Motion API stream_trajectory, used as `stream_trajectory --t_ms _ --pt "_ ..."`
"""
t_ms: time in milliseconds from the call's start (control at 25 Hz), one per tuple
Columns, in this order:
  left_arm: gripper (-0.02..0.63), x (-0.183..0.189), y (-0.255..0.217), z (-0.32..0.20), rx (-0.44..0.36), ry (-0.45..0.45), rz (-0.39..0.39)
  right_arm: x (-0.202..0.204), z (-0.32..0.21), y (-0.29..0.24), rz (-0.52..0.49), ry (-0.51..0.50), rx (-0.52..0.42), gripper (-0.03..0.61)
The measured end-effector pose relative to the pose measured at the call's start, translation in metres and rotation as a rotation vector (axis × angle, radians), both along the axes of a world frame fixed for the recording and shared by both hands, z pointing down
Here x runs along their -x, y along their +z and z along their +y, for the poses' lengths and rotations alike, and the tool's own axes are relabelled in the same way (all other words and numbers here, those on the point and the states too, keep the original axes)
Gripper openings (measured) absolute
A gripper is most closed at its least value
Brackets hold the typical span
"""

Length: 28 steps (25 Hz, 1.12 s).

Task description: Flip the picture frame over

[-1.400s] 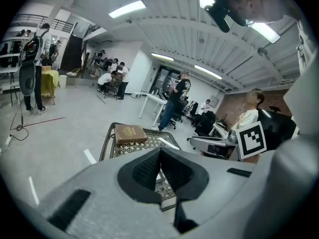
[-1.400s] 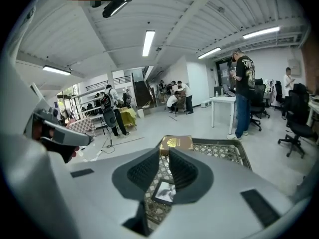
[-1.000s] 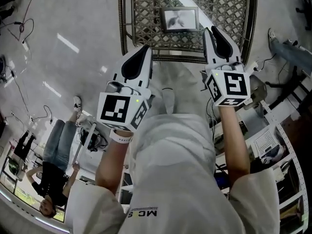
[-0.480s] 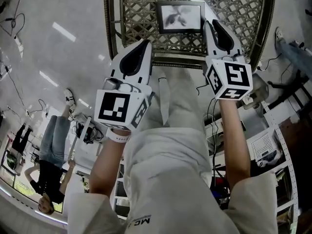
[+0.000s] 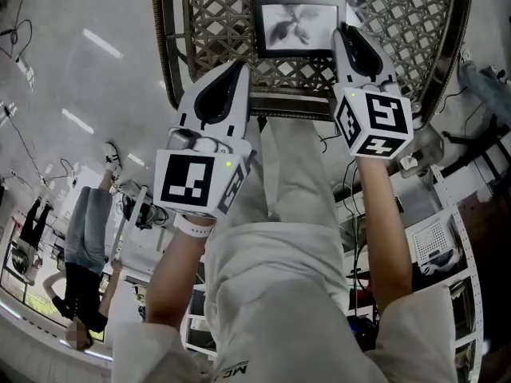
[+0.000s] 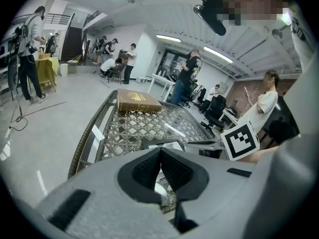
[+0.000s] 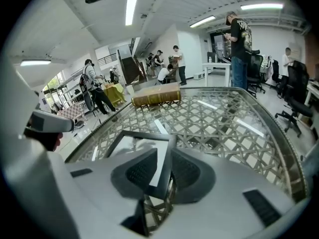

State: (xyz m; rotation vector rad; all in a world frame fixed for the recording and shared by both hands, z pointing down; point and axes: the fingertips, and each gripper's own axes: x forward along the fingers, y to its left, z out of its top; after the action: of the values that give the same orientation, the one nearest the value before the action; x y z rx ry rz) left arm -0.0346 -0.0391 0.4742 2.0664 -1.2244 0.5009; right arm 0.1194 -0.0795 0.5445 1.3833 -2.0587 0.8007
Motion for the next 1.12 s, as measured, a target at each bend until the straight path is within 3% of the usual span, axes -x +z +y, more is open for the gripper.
stream_trajectory --t_ms 720,1120 --pt "0.025 0.007 -0.003 0.009 0.002 -0.004 -0.015 -0.007 -0.001 0.020 0.000 0.087 0.021 0.077" --pt "0.025 0.008 -0.022 0.007 -0.025 0.008 -0.002 -0.019 -0.001 -0.011 0.054 0.071 -0.021 0.077"
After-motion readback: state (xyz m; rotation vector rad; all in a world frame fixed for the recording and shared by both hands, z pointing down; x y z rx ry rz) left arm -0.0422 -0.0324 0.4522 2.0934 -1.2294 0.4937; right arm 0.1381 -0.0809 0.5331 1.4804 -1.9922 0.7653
